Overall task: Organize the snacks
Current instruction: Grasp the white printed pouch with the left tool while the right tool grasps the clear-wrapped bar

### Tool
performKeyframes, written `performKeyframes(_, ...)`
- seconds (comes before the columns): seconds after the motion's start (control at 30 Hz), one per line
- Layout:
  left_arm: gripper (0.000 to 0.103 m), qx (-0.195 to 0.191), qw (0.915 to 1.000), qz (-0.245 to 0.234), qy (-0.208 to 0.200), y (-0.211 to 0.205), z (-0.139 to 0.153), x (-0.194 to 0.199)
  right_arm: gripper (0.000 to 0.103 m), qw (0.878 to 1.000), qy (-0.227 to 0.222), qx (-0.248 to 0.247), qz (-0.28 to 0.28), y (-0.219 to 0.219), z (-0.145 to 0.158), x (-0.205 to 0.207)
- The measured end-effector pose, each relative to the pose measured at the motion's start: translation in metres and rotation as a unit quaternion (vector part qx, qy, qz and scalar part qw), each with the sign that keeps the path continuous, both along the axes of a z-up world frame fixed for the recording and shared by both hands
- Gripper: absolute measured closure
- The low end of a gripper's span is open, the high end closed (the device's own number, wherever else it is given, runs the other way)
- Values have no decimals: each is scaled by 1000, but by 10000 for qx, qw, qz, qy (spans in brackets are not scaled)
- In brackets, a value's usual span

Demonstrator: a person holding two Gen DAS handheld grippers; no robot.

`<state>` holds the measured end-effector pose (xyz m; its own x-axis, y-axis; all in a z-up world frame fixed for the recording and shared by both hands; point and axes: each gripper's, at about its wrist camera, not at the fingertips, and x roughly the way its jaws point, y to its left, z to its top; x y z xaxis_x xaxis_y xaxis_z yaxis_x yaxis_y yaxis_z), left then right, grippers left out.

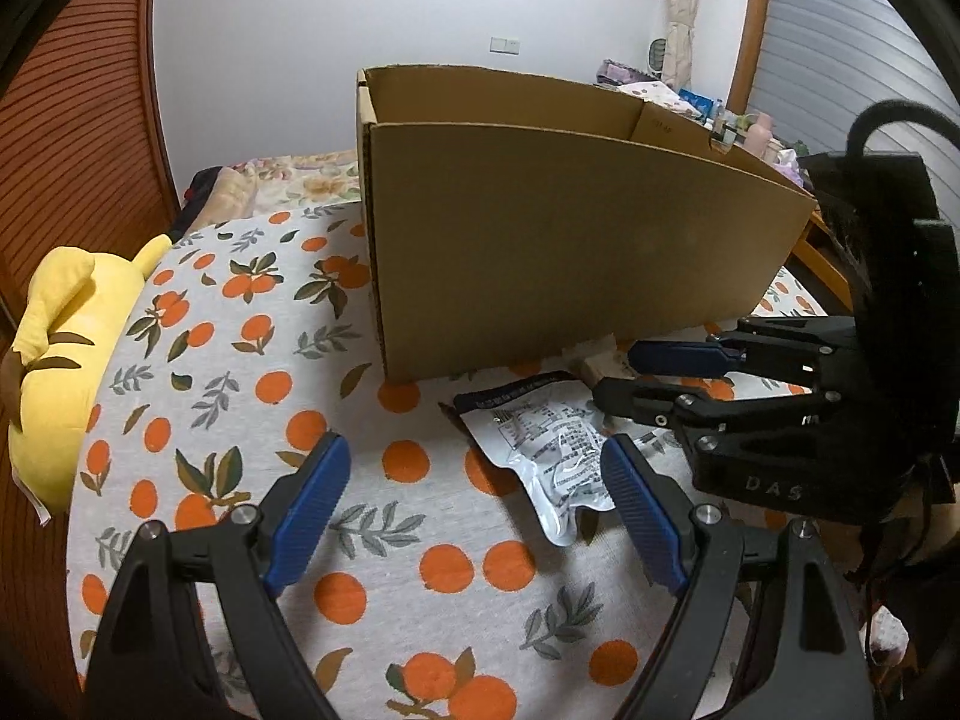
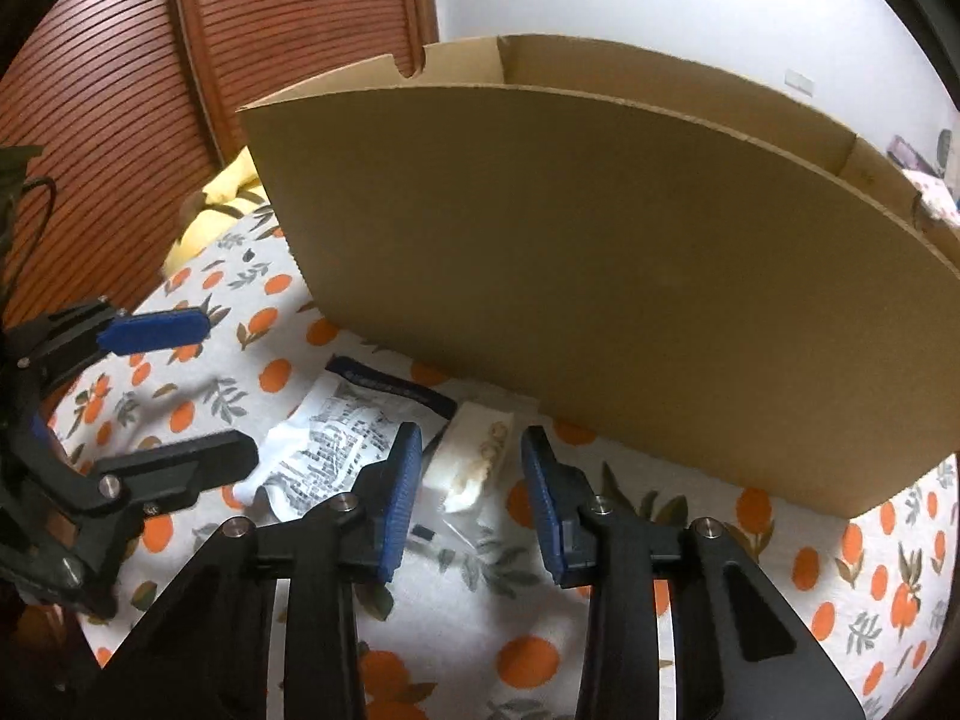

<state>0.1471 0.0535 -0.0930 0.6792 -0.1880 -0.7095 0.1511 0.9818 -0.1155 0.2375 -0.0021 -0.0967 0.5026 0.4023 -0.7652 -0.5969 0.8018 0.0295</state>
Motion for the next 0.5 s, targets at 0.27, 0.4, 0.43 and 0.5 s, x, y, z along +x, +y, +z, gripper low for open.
performKeyframes(0.27,17,1,9999,-57,106,-10,-4,8,82,9998,143,33,123,-9,-5,0)
performKeyframes(0.4,17,32,9997,-65,242,-18,-10,17,83,9998,113,62,120,-18,-1,-6)
performKeyframes(0.43,17,19,9996,-56,283,-19,-12,20,83,9998,100,80,132,-20,-1,-8)
performKeyframes(0.5,17,-33,9993,-68,370,-22,-15,24,83,9998,64,114,130,-25,1,-14)
